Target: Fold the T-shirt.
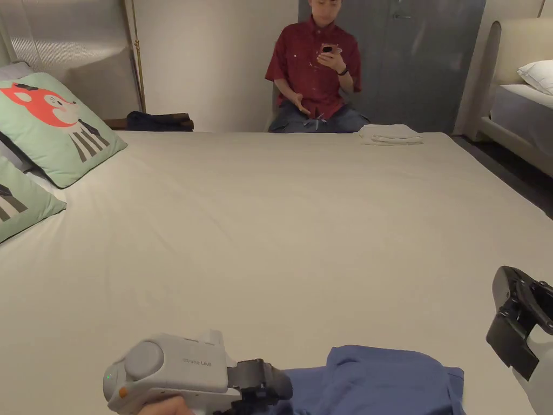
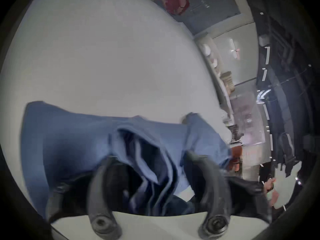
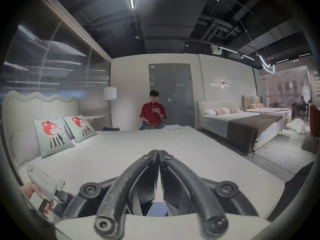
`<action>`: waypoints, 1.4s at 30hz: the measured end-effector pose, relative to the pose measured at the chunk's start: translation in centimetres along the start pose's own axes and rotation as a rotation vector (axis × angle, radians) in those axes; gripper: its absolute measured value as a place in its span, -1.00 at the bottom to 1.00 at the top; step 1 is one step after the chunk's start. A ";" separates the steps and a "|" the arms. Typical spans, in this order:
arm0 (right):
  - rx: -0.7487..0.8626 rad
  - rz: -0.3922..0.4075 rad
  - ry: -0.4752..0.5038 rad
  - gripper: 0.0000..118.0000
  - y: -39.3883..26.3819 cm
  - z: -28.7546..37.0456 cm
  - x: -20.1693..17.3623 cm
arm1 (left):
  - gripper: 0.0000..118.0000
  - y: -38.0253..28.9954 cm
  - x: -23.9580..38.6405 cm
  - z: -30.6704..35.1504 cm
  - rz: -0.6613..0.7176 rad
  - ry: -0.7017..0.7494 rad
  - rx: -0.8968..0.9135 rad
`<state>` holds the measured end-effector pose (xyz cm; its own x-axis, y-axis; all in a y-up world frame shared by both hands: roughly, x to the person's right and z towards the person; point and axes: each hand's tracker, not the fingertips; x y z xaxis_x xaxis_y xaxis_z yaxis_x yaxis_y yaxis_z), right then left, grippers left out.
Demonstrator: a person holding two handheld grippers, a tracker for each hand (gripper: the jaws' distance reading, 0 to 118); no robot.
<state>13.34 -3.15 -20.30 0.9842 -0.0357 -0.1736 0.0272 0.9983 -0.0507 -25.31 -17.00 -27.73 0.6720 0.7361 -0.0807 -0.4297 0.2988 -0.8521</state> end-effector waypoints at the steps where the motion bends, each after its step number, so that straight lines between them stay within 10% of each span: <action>1: 0.000 -0.003 -0.007 -1.00 0.0 0.1 0.3 | 0.73 -0.1 0.4 0.3 0.015 -0.059 0.022; 5: -0.009 -0.021 -0.014 -1.00 -0.4 0.1 0.9 | 0.77 -1.3 1.9 3.9 -0.025 -0.155 0.216; 8: -0.015 -0.038 -0.006 -1.00 -0.8 0.0 0.8 | 0.62 -3.0 1.7 5.6 -0.125 0.105 0.450; 12: -0.028 -0.061 0.016 -1.00 -1.4 -0.3 0.5 | -0.93 -5.9 2.0 3.4 -0.317 0.567 0.514; 26: -0.039 -0.069 -0.008 -1.00 -1.4 0.2 2.0 | -0.97 -10.5 9.1 -7.9 -0.535 0.533 0.347; 32: -0.044 -0.088 -0.021 -1.00 -1.5 0.0 2.2 | -0.97 -10.4 9.9 -5.4 -0.523 0.223 0.319; 42: -0.058 -0.079 0.001 -1.00 -1.6 -0.6 1.2 | -0.97 -3.8 0.2 7.3 -0.168 -0.149 0.296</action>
<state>14.38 -4.83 -21.01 0.9791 -0.1141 -0.1683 0.0945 0.9882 -0.1206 -27.97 -13.55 -20.68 0.6625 0.7354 0.1421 -0.4914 0.5699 -0.6586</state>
